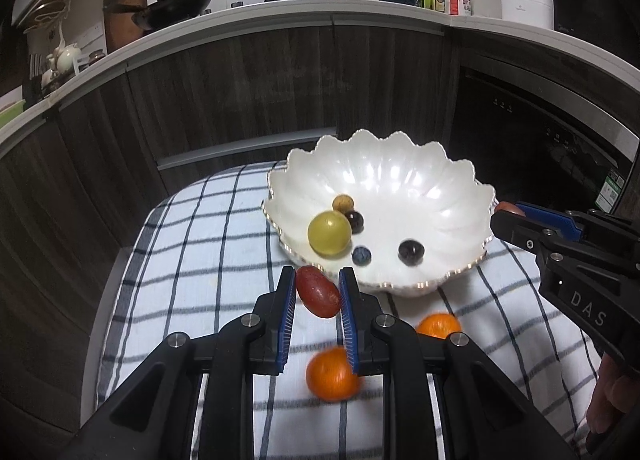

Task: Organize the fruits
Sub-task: 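Lift and carry the red and brown oval fruits over the white bowl, then open left gripper dropping the red fruit while right releases the brown fruit, then withdraw both open tools from the bowl toward the two mandarins, then grasp a mandarin with left gripper while right grasps the other mandarin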

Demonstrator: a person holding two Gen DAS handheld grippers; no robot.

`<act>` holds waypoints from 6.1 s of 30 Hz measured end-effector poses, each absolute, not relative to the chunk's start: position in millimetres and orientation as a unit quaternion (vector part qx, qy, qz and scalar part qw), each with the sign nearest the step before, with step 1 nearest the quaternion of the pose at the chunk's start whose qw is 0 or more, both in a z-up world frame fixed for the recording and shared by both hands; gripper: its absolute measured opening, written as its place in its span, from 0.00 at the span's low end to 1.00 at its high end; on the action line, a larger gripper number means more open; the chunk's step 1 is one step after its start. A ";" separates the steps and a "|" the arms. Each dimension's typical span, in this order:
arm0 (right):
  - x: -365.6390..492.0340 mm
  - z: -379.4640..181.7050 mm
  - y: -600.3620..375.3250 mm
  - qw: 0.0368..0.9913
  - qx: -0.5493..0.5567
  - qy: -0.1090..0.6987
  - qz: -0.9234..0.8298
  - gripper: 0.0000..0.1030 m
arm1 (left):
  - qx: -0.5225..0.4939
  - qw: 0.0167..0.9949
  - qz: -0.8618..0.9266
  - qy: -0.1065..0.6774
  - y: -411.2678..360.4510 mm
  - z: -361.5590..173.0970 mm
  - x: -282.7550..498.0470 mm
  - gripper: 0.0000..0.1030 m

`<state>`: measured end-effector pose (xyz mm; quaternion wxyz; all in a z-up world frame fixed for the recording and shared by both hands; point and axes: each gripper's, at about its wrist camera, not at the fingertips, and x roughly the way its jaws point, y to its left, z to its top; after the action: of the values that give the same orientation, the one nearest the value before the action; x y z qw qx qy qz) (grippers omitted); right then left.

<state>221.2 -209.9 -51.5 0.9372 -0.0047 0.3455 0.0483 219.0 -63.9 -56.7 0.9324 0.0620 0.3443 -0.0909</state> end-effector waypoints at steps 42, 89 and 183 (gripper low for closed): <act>351.6 -57.6 -240.8 0.938 0.000 0.347 0.025 0.20 | 0.038 0.929 -0.092 0.357 -80.7 -66.4 354.9 0.22; 307.5 -26.0 -232.0 0.946 0.001 0.325 -0.004 0.70 | 0.021 0.945 -0.061 0.322 -50.7 -26.4 296.5 0.86; 209.9 -132.5 -192.1 0.906 -0.028 0.409 0.106 0.70 | 0.080 0.915 -0.104 0.380 -56.8 -138.7 182.7 0.85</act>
<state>209.9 -192.1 -132.5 0.9059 -0.0282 0.4092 0.1057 182.7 -56.8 -138.7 0.9155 0.0803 0.3804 -0.1040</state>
